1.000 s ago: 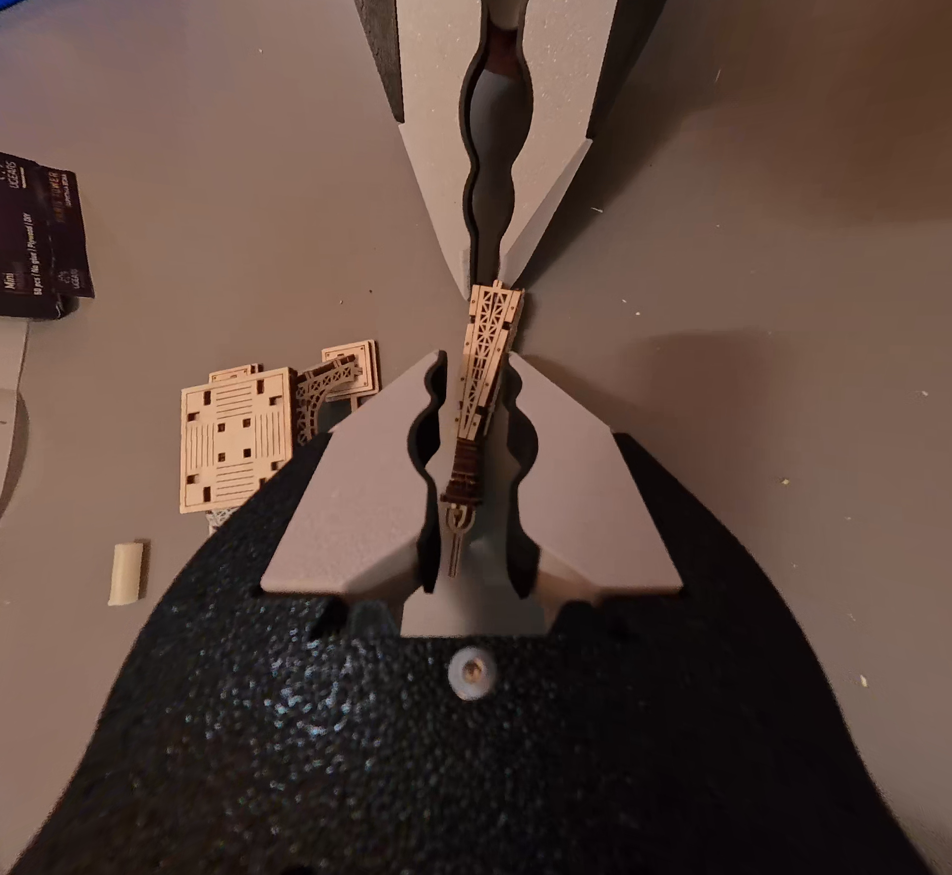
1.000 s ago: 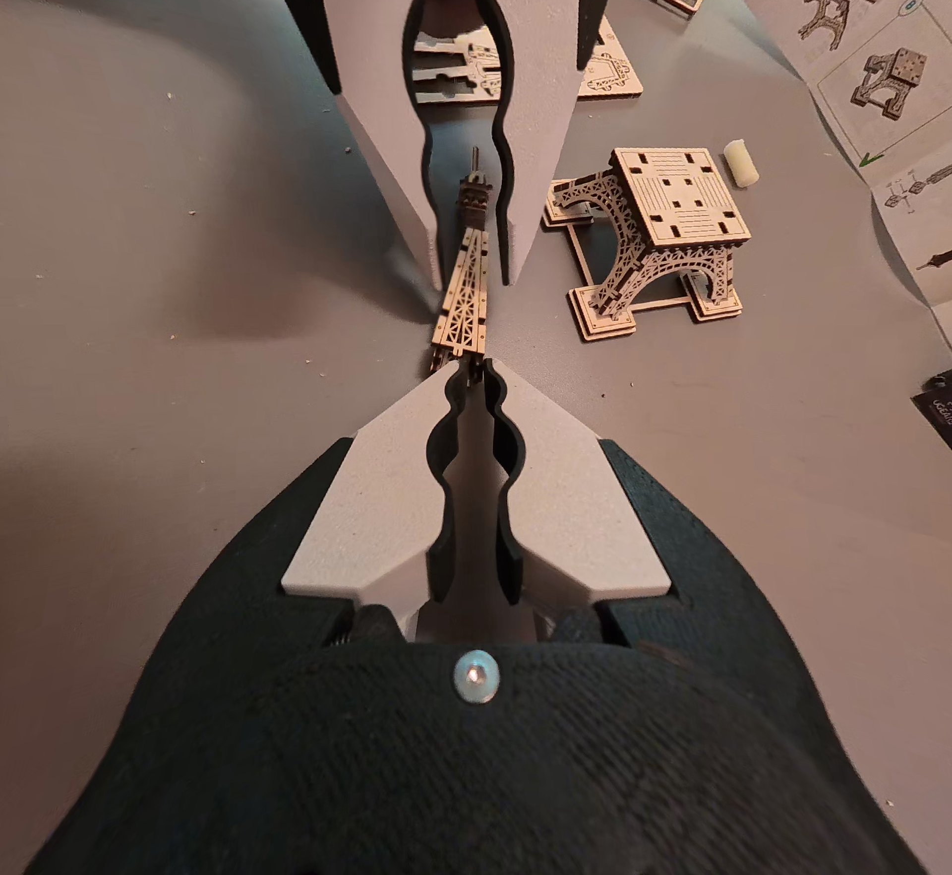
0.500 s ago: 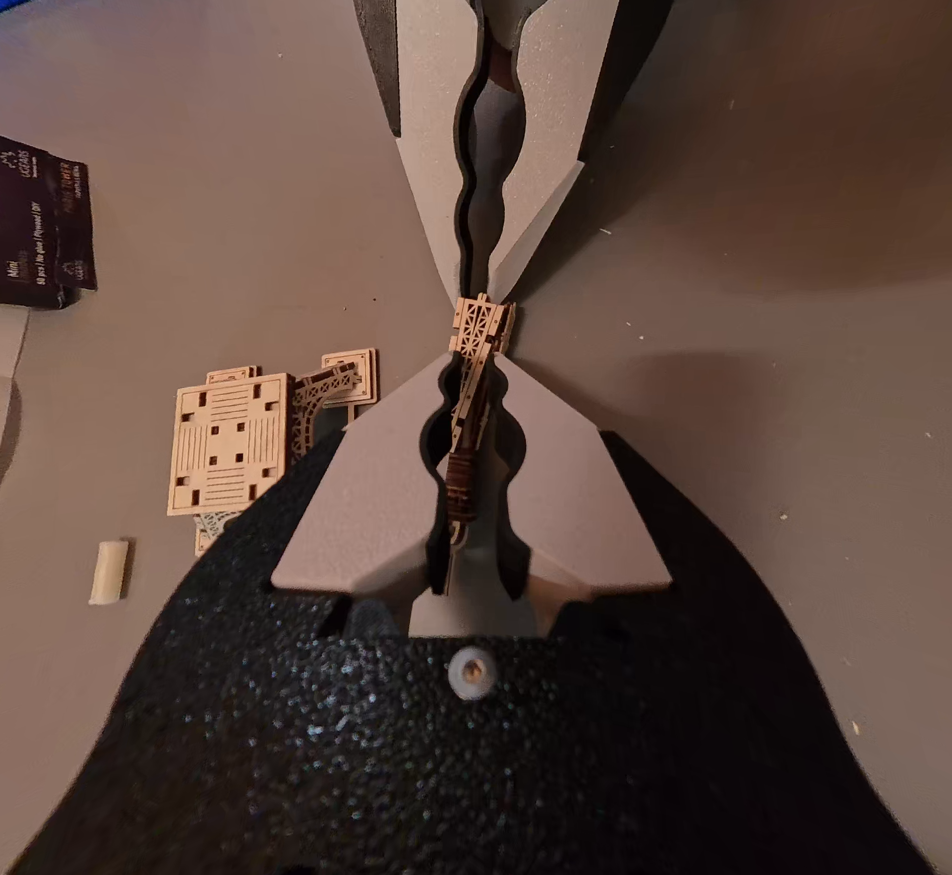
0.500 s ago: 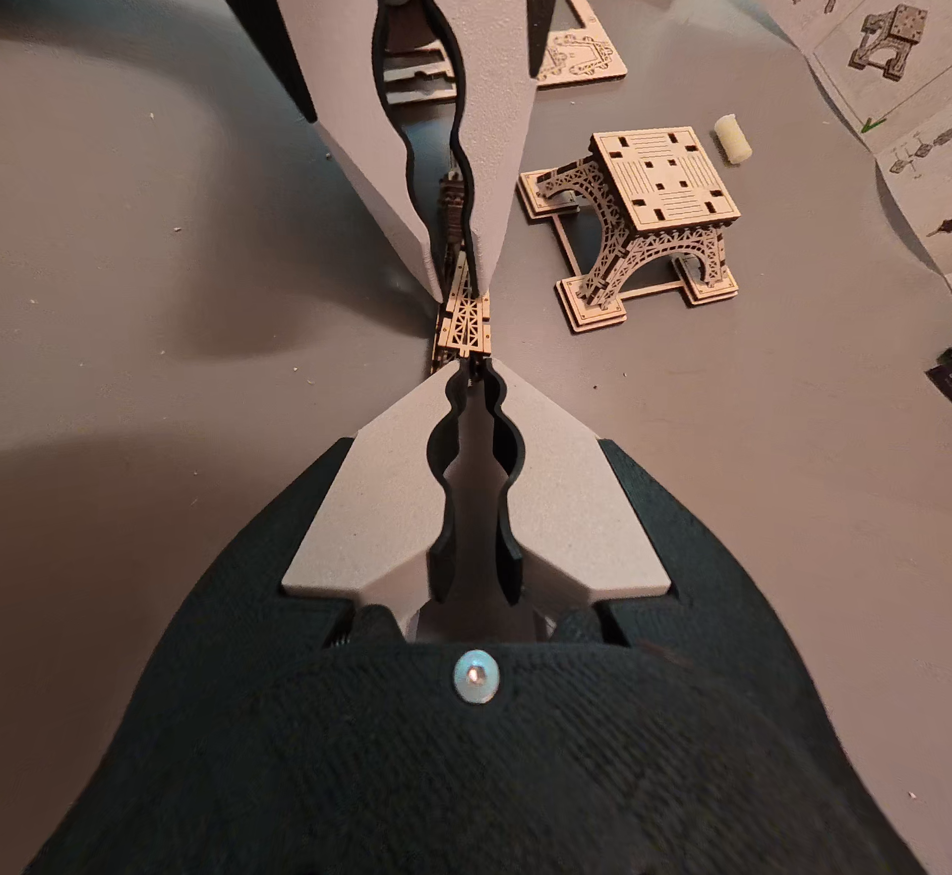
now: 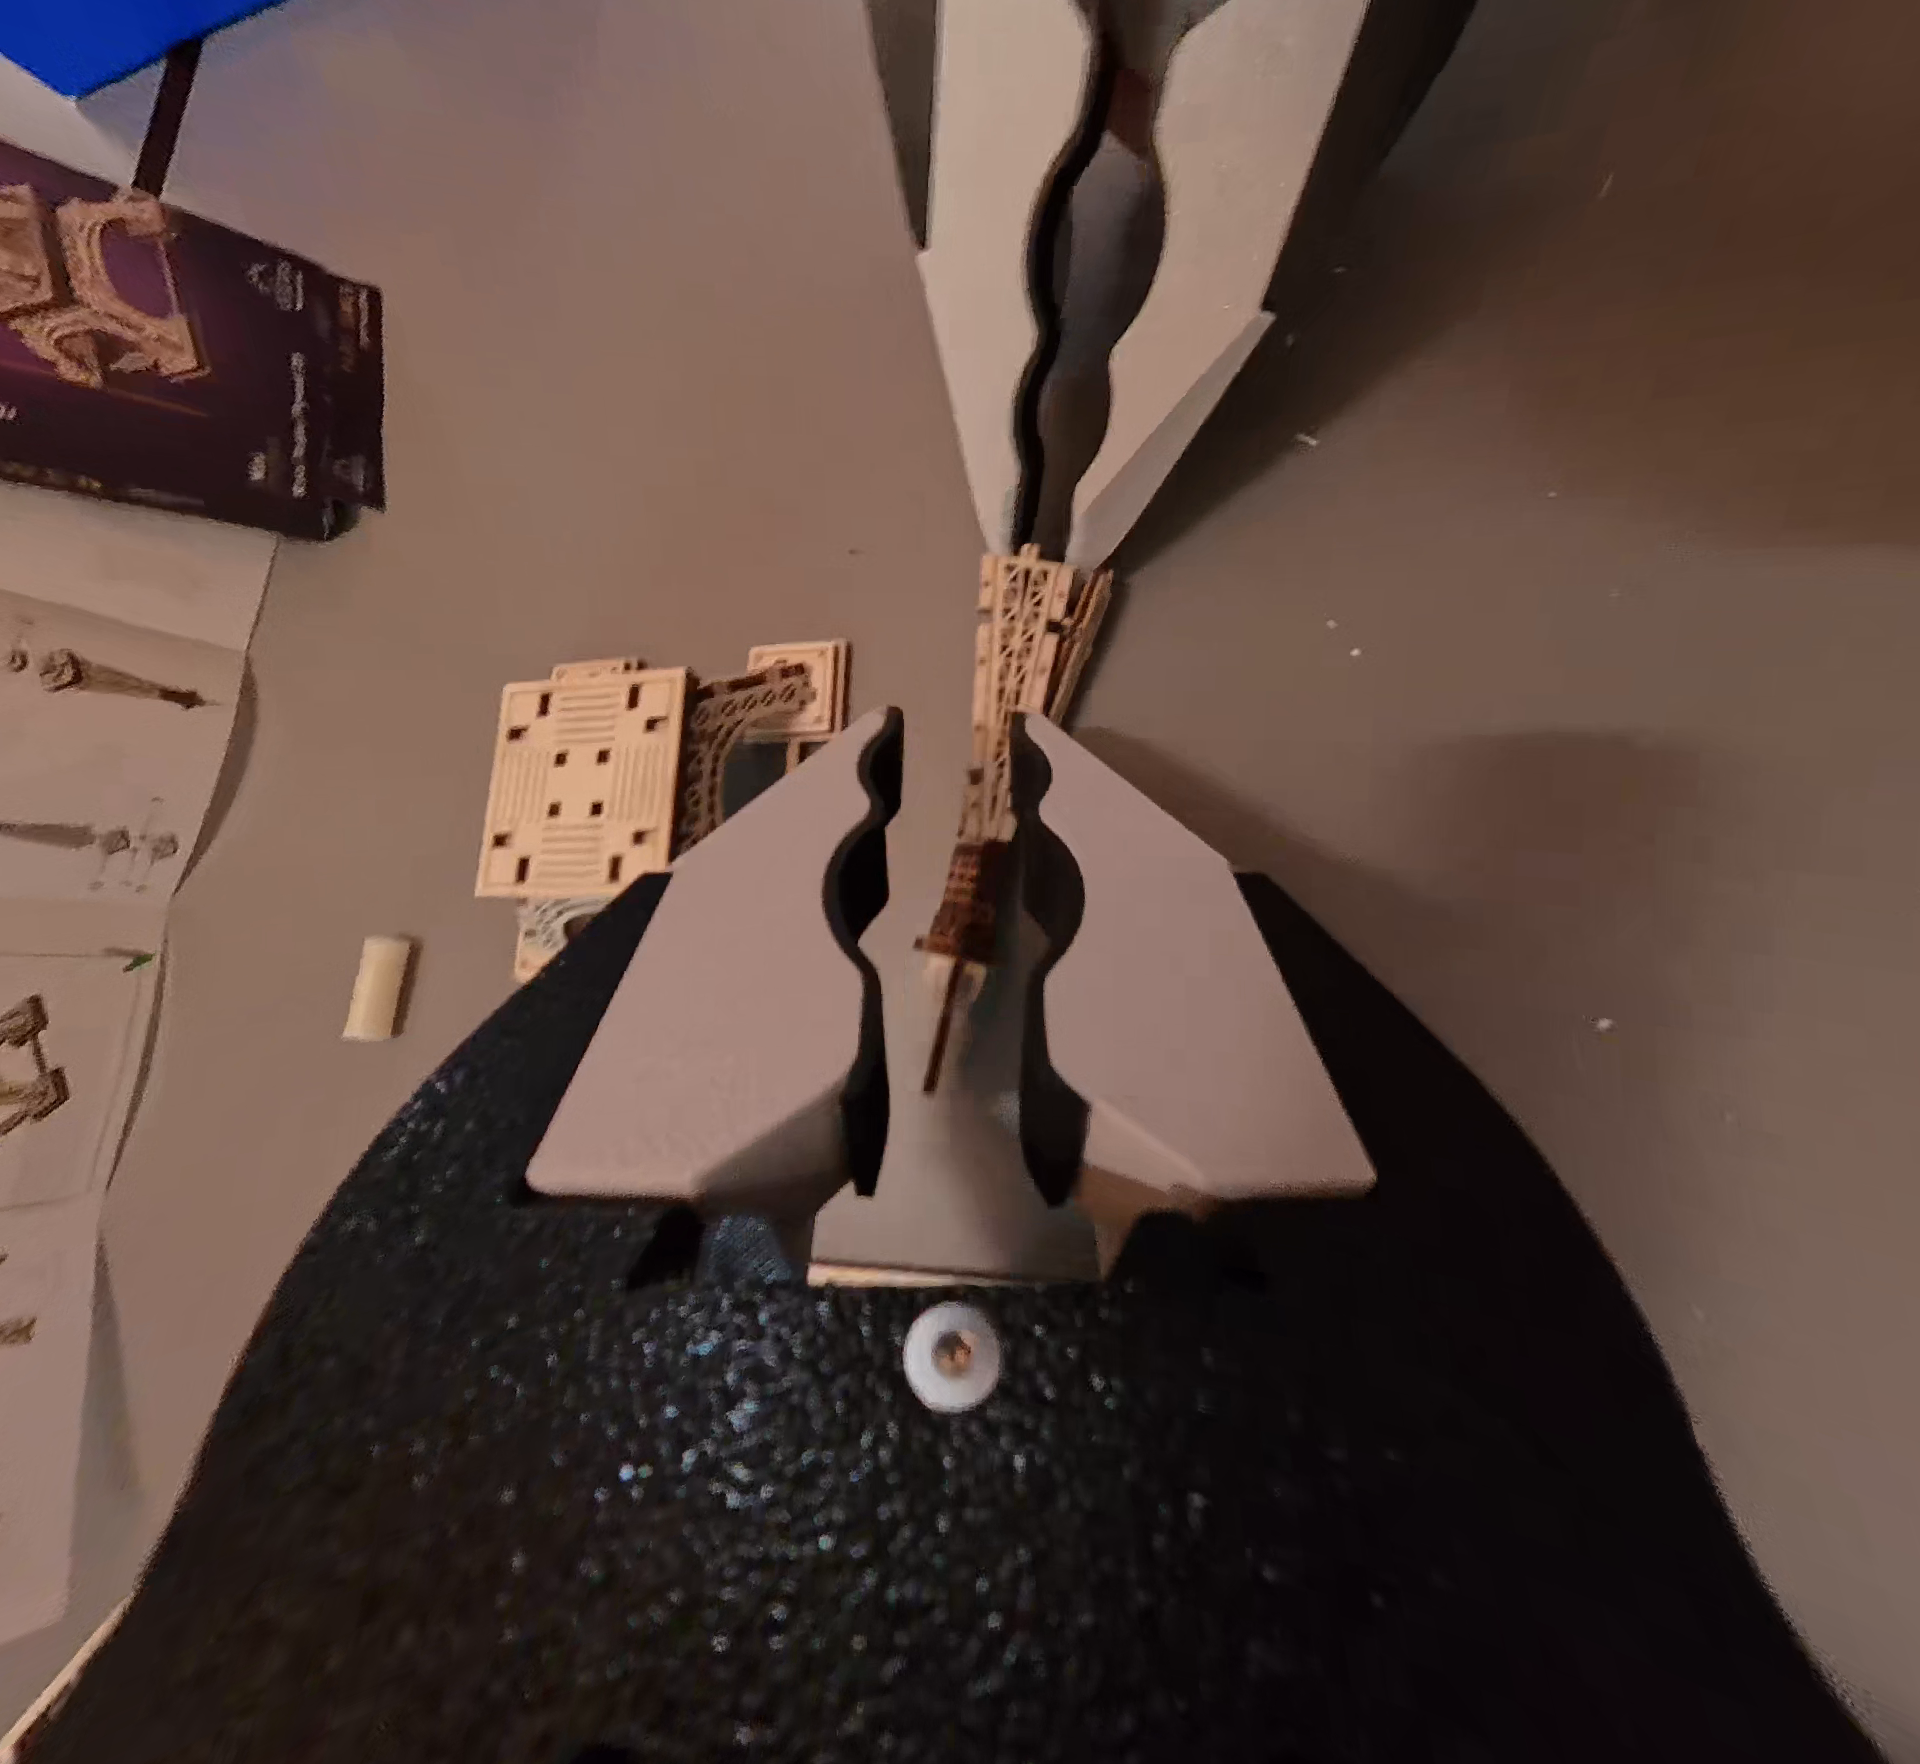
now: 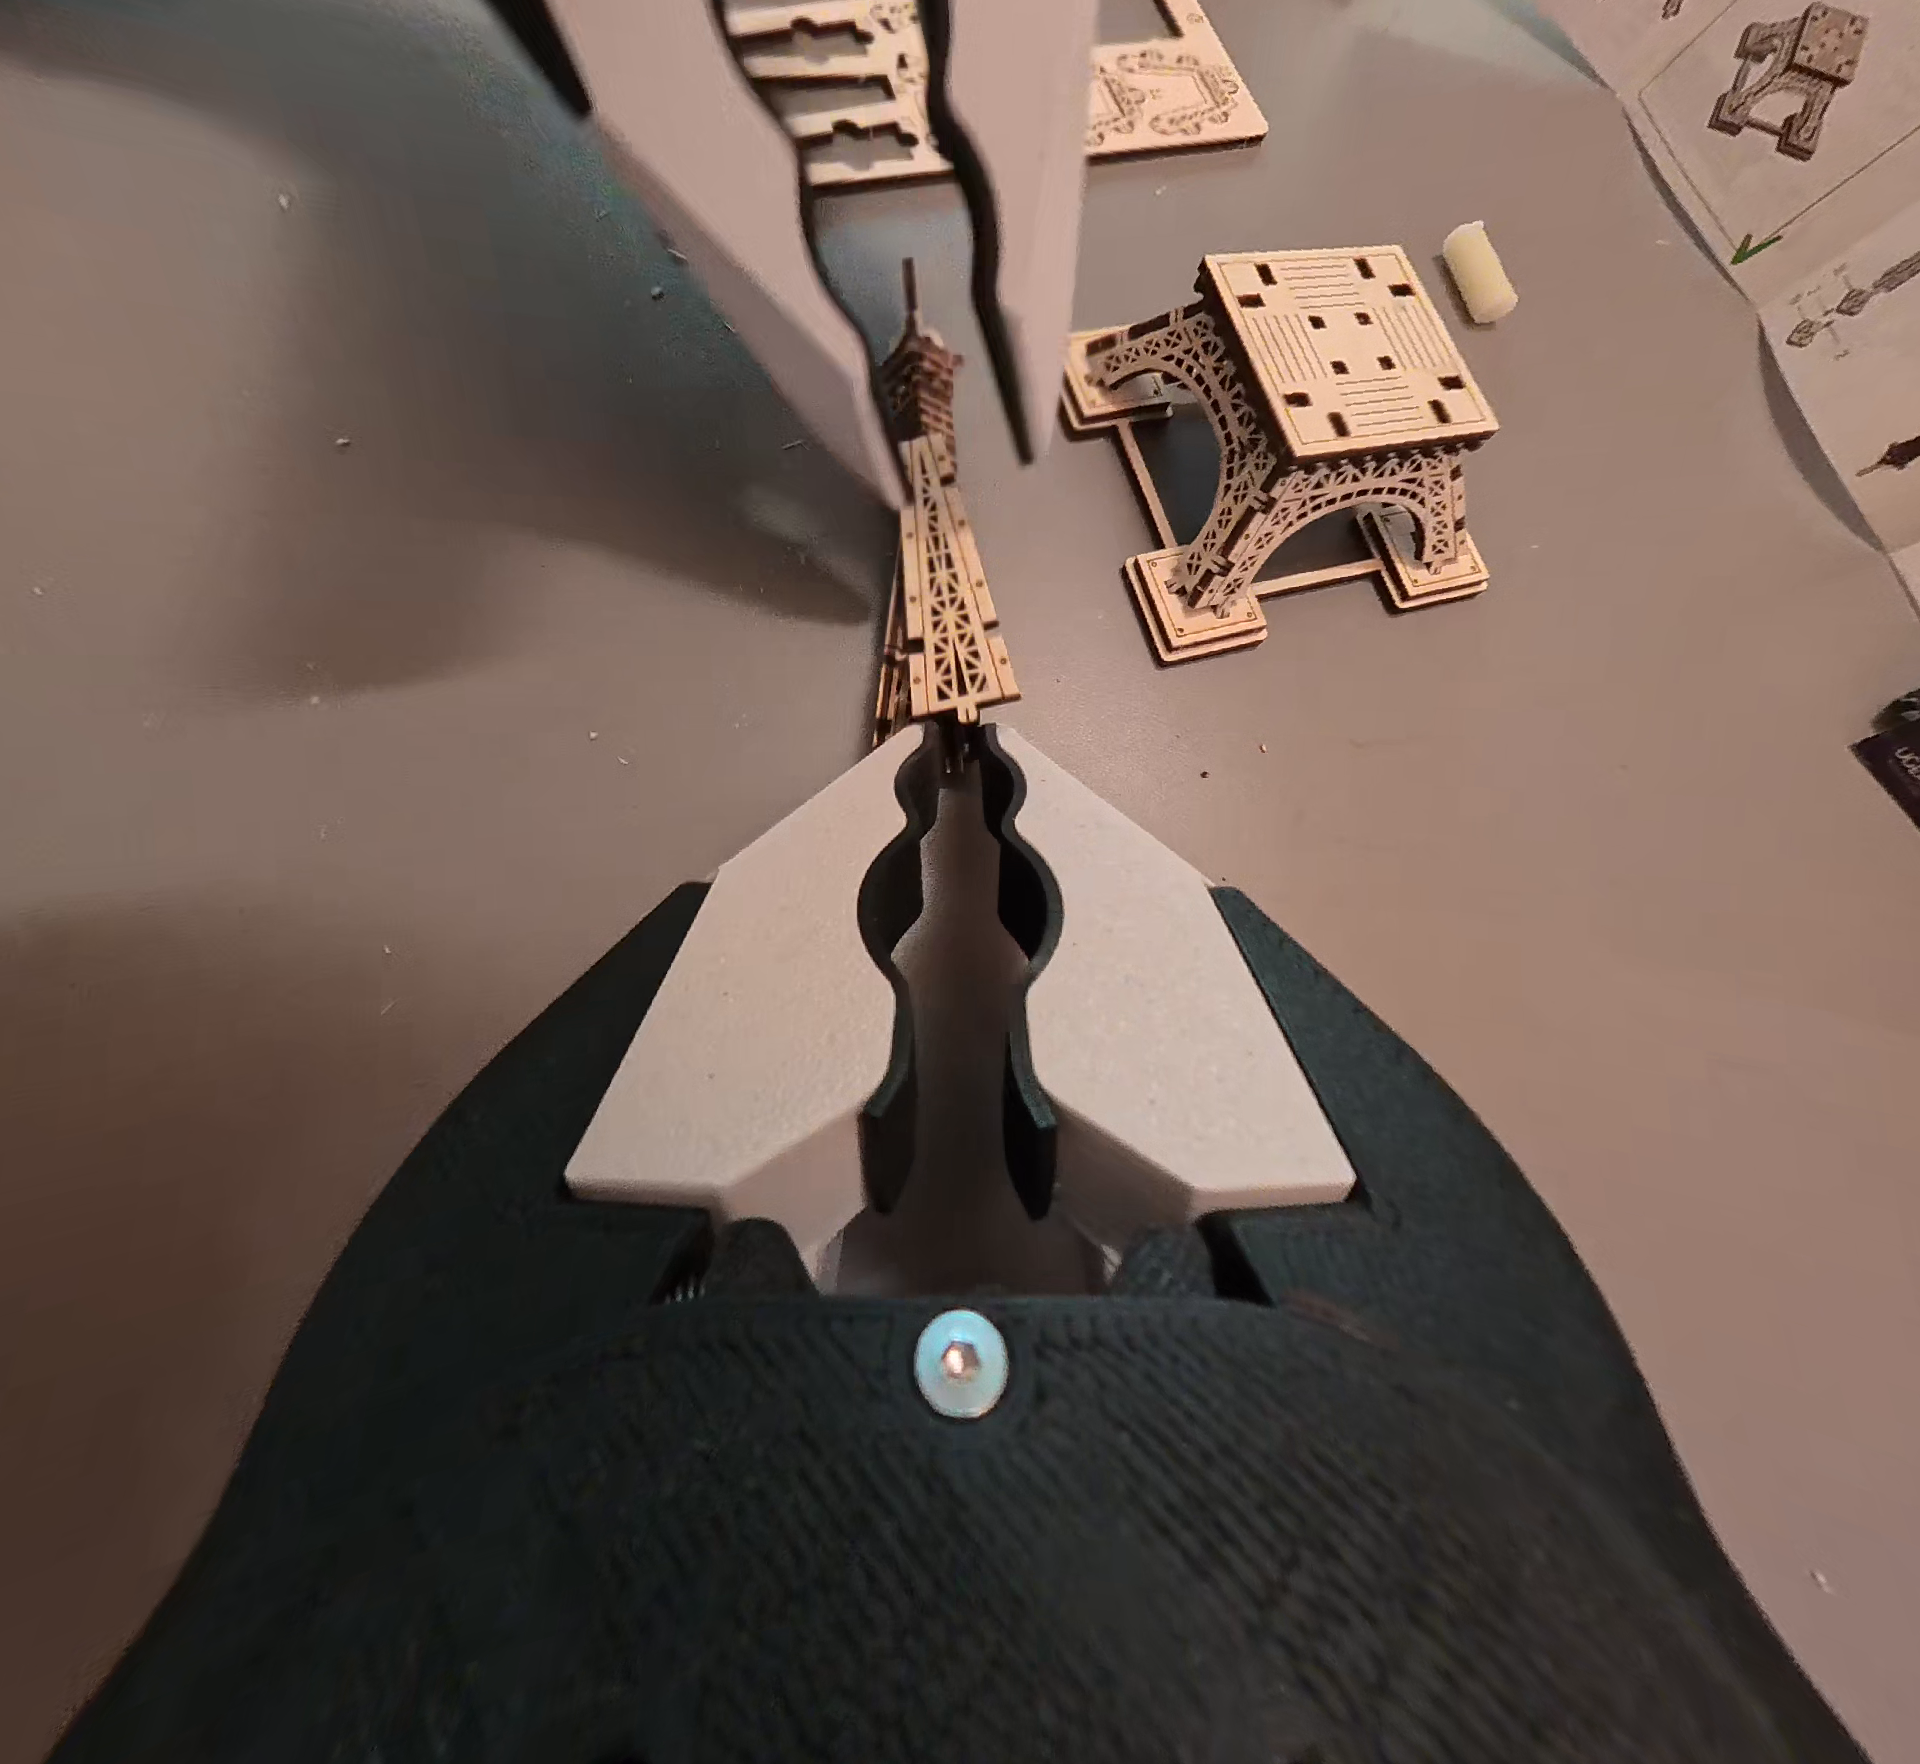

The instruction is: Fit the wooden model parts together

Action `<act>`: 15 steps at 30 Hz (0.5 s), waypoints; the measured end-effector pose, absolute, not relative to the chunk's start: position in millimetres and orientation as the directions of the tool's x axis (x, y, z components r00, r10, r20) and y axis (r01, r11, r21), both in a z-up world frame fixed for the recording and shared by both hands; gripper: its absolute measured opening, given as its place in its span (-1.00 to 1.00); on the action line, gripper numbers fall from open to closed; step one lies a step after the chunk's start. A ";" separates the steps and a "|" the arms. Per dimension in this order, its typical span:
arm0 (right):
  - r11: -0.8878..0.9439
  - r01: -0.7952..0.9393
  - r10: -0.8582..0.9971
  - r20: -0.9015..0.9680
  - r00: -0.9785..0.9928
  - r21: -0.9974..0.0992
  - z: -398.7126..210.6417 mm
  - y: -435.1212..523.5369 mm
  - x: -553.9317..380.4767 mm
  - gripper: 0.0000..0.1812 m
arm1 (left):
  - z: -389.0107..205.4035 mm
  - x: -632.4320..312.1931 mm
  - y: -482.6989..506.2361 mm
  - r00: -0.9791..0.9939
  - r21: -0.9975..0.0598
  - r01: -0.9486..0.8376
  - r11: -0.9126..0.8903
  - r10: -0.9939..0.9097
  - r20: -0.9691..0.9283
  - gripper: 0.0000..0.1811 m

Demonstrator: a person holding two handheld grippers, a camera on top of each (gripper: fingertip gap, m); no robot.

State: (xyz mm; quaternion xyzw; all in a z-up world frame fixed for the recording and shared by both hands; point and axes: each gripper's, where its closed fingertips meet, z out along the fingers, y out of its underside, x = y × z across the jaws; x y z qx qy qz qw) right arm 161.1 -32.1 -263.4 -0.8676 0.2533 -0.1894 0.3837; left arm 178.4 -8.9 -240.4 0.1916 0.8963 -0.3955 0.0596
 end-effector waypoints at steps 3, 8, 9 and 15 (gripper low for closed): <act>-0.587 -0.280 -0.583 0.156 0.797 -0.760 -263.2 -32.1 161.0 -0.94 | -236.1 182.1 -3.8 -0.942 -0.699 0.319 0.639 0.298 -0.158 -0.73; -0.575 -0.296 -0.581 0.126 0.804 -0.762 -263.2 -31.6 160.1 -0.94 | -249.5 172.7 -5.9 -0.918 -0.621 0.380 0.685 0.360 -0.165 -0.75; -0.576 -0.294 -0.580 0.128 0.805 -0.762 -263.2 -31.6 160.0 -0.94 | -252.5 171.2 -6.4 -0.916 -0.609 0.388 0.692 0.365 -0.168 -0.76; -0.572 -0.301 -0.580 0.116 0.807 -0.763 -263.2 -31.5 159.8 -0.94 | -260.1 170.7 -8.4 -0.900 -0.561 0.429 0.708 0.384 -0.204 -0.87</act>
